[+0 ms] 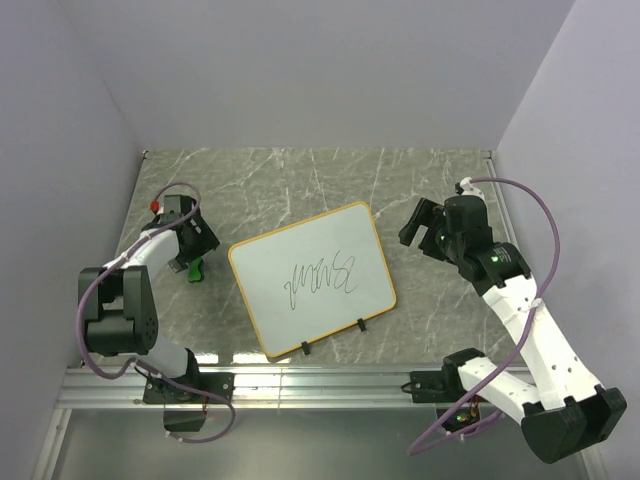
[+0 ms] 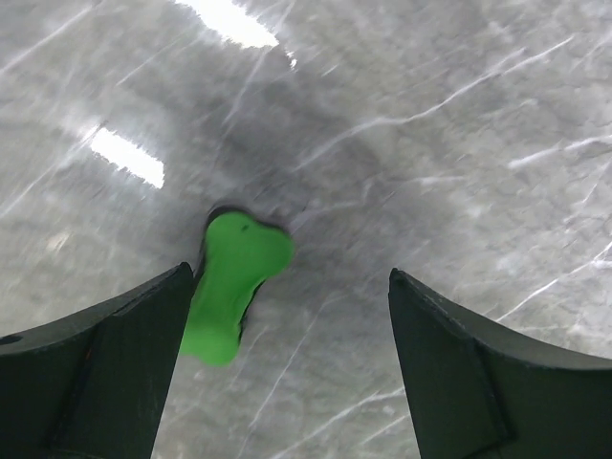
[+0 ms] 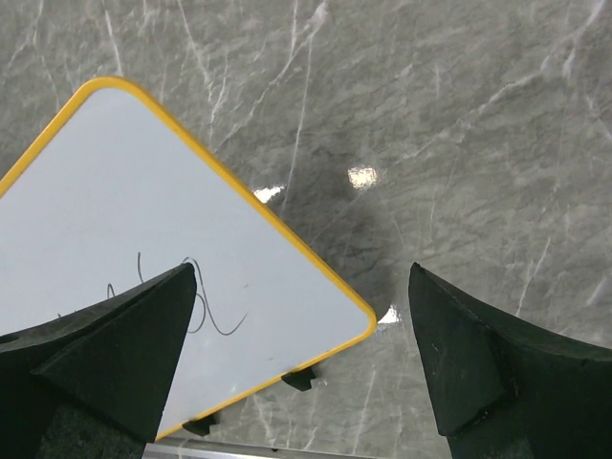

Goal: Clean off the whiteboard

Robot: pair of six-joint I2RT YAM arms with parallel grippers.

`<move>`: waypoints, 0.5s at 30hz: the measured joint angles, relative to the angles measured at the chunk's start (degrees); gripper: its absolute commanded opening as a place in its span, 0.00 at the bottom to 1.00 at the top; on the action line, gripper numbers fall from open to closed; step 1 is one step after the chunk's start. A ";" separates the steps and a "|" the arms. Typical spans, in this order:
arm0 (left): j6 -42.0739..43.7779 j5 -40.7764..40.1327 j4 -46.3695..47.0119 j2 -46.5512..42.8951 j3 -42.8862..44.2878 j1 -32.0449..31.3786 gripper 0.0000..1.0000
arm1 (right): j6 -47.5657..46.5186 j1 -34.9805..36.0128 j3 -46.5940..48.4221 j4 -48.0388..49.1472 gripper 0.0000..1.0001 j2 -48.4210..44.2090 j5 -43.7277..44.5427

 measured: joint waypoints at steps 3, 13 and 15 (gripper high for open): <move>0.96 0.66 2.01 1.62 -0.02 -0.07 0.87 | -0.37 0.81 0.00 0.02 0.98 0.46 -0.04; 0.87 1.42 2.80 3.69 -1.18 -0.09 0.81 | -1.46 1.73 0.00 0.04 0.98 1.42 0.22; 0.57 1.51 2.78 3.61 -1.25 -0.09 0.78 | -1.66 1.95 0.00 0.07 0.98 1.42 0.42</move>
